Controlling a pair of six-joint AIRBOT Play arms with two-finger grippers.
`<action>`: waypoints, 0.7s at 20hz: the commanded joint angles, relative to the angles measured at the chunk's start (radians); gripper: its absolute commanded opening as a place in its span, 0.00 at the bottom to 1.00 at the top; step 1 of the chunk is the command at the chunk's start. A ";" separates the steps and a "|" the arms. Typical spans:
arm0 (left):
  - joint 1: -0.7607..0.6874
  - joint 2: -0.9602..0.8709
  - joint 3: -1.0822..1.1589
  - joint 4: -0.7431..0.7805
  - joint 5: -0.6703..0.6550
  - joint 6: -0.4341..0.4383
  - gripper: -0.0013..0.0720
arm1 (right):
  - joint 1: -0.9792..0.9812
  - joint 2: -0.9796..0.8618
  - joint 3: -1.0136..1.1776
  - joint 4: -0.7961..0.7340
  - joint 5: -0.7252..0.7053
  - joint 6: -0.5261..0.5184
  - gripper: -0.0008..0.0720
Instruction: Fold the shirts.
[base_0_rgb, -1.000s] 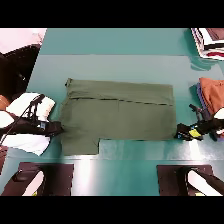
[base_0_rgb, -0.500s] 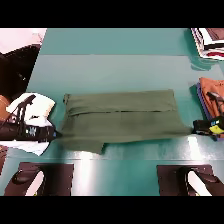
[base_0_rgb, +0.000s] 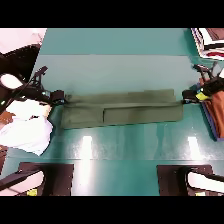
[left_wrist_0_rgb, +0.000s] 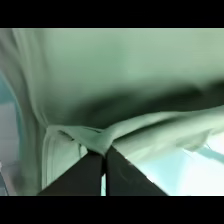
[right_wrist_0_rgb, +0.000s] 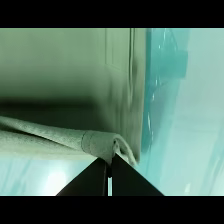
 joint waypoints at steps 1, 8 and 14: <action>0.001 -0.176 0.072 0.000 0.121 0.023 0.06 | 0.006 -0.171 0.137 0.007 -0.045 0.000 0.03; 0.001 -0.184 0.159 -0.007 0.054 0.015 0.07 | -0.077 -0.259 0.234 0.316 -0.031 -0.104 0.49; 0.001 -0.184 0.229 -0.008 -0.020 -0.008 0.90 | -0.260 -0.179 0.070 0.426 0.023 -0.189 0.70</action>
